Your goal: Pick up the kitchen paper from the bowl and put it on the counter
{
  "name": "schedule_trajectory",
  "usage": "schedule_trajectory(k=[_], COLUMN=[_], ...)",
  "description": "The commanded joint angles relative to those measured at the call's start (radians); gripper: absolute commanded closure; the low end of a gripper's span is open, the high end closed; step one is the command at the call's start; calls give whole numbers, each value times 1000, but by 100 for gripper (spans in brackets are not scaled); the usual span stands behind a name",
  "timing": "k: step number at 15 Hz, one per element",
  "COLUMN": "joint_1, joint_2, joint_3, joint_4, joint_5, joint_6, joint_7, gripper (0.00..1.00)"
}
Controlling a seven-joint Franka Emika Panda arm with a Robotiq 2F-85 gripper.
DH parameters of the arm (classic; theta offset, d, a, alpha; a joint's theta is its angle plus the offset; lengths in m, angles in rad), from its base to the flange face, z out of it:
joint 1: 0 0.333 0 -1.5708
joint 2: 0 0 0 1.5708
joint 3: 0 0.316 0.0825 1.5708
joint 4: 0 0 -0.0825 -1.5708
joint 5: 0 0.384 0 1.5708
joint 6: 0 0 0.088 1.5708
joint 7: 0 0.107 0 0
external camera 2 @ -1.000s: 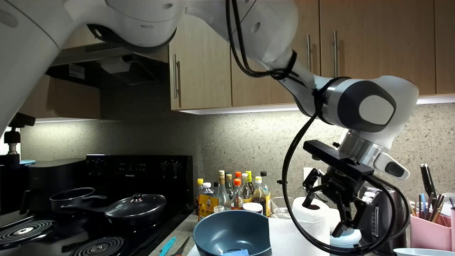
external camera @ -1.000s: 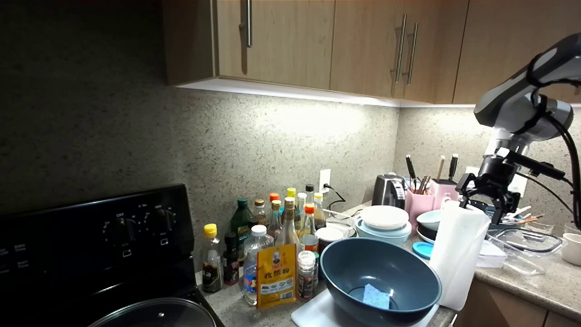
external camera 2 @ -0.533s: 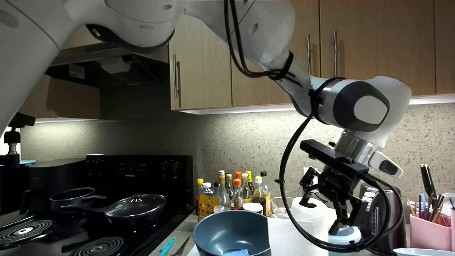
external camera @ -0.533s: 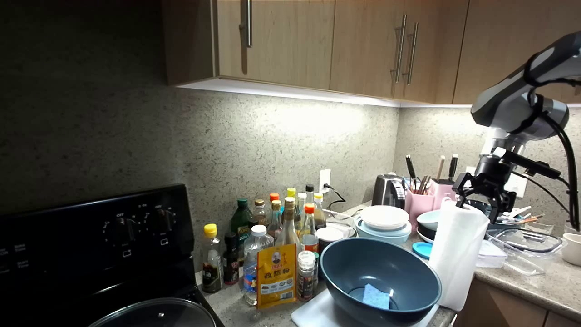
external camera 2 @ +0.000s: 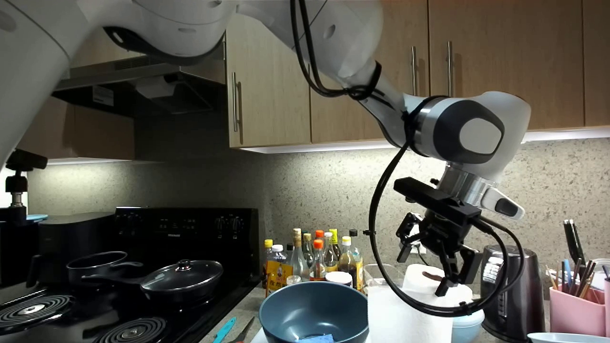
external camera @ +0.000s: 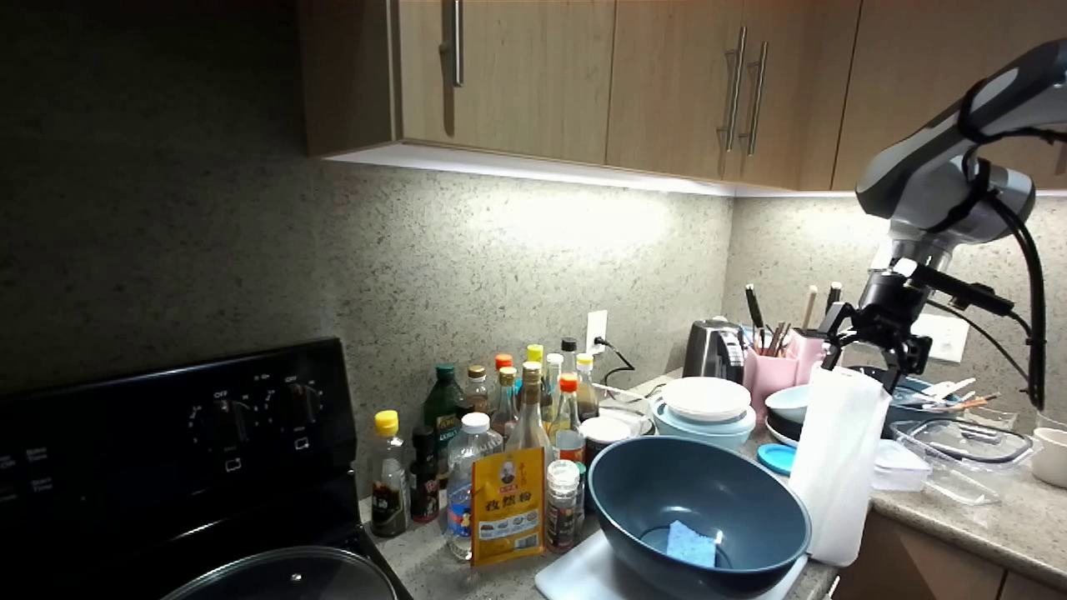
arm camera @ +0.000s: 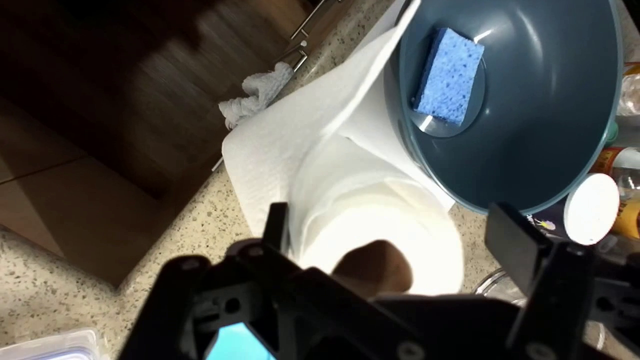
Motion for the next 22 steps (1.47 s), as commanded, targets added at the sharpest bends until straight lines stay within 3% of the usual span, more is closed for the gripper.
schedule_trajectory(k=[1, 22], joint_1=[7, -14], joint_2=[-56, -31], joint_3=[5, 5], joint_4=[-48, -25], joint_5=[-28, -13], joint_6=[44, 22], joint_7=[27, 17], gripper=[0, 0])
